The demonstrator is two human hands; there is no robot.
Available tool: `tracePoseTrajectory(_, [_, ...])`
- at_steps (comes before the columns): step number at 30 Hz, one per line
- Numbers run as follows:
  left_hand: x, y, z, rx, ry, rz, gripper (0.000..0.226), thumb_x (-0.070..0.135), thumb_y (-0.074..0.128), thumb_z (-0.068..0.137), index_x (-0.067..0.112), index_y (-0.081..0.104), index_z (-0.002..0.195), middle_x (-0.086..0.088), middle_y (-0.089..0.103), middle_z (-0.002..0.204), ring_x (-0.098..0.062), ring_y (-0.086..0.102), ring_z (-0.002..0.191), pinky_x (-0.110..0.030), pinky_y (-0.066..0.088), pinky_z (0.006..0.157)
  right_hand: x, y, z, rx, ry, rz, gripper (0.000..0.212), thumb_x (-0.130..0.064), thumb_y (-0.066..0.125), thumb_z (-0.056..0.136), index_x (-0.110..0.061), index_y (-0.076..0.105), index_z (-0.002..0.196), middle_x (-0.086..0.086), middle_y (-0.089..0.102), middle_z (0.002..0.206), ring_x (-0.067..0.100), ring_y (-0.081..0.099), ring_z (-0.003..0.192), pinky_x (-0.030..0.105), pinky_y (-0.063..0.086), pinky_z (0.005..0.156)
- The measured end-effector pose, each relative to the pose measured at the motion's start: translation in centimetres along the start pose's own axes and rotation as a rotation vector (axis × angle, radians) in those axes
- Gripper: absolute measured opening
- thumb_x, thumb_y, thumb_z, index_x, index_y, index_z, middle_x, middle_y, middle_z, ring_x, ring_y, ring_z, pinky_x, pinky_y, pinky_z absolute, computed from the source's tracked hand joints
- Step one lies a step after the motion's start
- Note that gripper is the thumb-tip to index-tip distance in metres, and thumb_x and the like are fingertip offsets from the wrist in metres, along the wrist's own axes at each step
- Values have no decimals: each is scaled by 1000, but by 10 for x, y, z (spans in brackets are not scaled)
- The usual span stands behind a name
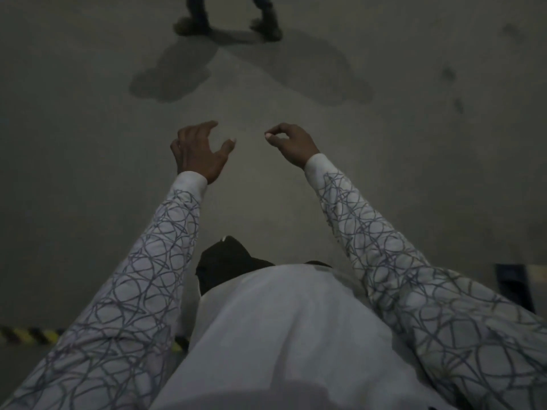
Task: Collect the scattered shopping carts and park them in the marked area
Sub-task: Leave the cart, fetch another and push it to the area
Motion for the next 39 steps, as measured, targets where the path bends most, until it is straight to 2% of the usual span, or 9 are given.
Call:
tracePoseTrajectory(3, [12,14,52,-32,46,-11,63,64,53,82,29,57,134,-4,56,137,-26,37,134,-42,24,110,4,-19,37,45,43,7,21,-37,65,92,-25,73,107,6,66,124,21,56,120,22,38,88])
tracePoseTrajectory(7, [20,25,134,-63,88,-20,62,64,53,84,28,58,134,-6,57,135,-27,38,134,-44,25,110,-4,-41,101,104,92,29,22,-38,66,91,-26,73,107,7,66,123,21,57,118,26,42,96])
tracePoseTrajectory(10, [27,27,205,-81,106,-18,55,58,58,90,26,57,135,-9,55,138,-27,36,135,-43,24,110,-19,-62,154,157,112,27,23,-38,66,91,-24,74,107,6,68,120,21,60,114,24,43,92])
tracePoseTrajectory(13, [43,28,270,-96,151,-4,53,57,57,91,26,57,135,-8,55,138,-29,37,135,-45,24,109,-32,-88,196,220,137,59,23,-36,65,92,-23,74,109,5,68,122,20,59,116,25,42,94])
tracePoseTrajectory(18, [75,39,363,-135,199,-2,52,58,57,91,27,58,134,-9,57,137,-28,38,134,-43,25,109,-34,-127,262,270,183,60,25,-35,65,93,-21,74,111,6,68,121,20,58,118,21,39,90])
tracePoseTrajectory(23, [112,76,460,-176,245,-9,60,62,51,86,27,59,134,-7,57,137,-29,39,133,-43,26,109,-13,-173,347,285,214,79,22,-31,65,94,-19,74,110,5,70,118,18,59,115,18,37,84])
tracePoseTrajectory(29, [183,132,590,-192,266,6,64,67,46,84,29,58,134,-2,58,137,-28,38,133,-43,26,109,10,-255,477,303,173,91,23,-33,65,93,-20,73,110,1,69,122,17,59,118,27,42,99])
tracePoseTrajectory(34, [252,153,682,-137,248,-58,56,61,52,88,29,58,134,-2,58,137,-26,37,134,-43,25,110,9,-336,574,257,161,43,24,-33,64,94,-19,73,112,0,69,123,17,58,120,21,39,91])
tracePoseTrajectory(39, [280,169,766,-126,184,-76,58,63,51,86,30,57,134,-1,57,137,-25,36,135,-44,24,110,5,-386,671,221,146,37,24,-34,65,93,-21,73,111,1,69,123,18,58,120,27,41,99])
Point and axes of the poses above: each hand's wrist, its own z-axis towards the middle knuckle, its own y-axis out of the palm, x = y × z, the point moved 3 cm from there along z, towards the middle knuckle
